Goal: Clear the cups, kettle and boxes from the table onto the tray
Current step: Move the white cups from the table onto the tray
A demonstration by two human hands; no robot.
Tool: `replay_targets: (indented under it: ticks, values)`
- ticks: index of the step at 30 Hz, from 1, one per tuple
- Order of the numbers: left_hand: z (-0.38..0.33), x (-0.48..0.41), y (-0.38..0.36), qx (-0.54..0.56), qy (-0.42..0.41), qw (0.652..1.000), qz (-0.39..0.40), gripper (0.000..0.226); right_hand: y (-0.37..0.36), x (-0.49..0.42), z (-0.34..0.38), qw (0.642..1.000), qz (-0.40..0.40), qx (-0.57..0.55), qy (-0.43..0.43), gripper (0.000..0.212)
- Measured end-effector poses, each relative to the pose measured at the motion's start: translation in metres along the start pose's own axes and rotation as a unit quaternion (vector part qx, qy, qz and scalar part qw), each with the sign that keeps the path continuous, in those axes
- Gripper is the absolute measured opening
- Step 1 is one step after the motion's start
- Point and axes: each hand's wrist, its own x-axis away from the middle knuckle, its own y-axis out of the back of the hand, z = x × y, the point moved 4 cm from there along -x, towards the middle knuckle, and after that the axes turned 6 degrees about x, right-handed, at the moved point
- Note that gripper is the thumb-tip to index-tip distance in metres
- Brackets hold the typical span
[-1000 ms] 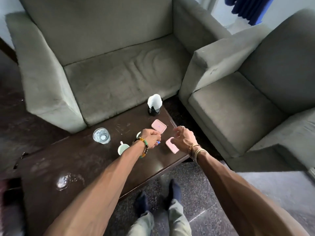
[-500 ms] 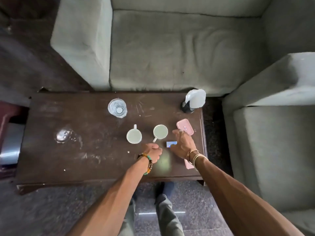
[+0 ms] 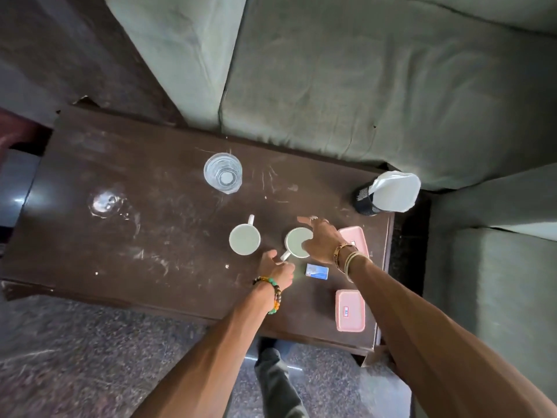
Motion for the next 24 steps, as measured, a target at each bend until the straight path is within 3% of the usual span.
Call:
replay_targets:
  ticks: [2, 4, 9, 15, 20, 24]
  values:
    - [0.006, -0.01, -0.001, 0.078, 0.023, 0.997, 0.017, 0.05, -0.007, -0.006, -0.001, 1.0, 0.011, 0.008, 0.005, 0.065]
    - [0.009, -0.012, 0.002, 0.124, 0.048, 0.991, -0.025, 0.035, -0.011, -0.011, -0.002, 1.0, 0.013, 0.013, 0.003, 0.063]
    - [0.007, -0.005, 0.001, 0.134, 0.037, 0.99, -0.028, 0.029, -0.015, -0.015, -0.005, 1.0, 0.0, 0.001, -0.013, 0.06]
    - [-0.019, 0.034, 0.009, 0.09, -0.008, 0.996, -0.013, 0.021, 0.003, 0.022, 0.002, 0.998, -0.014, -0.049, -0.022, 0.055]
    - [-0.072, 0.11, 0.021, 0.135, -0.096, 0.983, -0.074, 0.01, 0.054, 0.086, 0.049, 0.997, -0.027, -0.061, 0.031, 0.065]
    - [-0.123, 0.183, 0.046, 0.14, -0.168, 0.972, -0.082, 0.016, 0.099, 0.141, 0.106, 0.993, -0.062, -0.041, 0.091, 0.071]
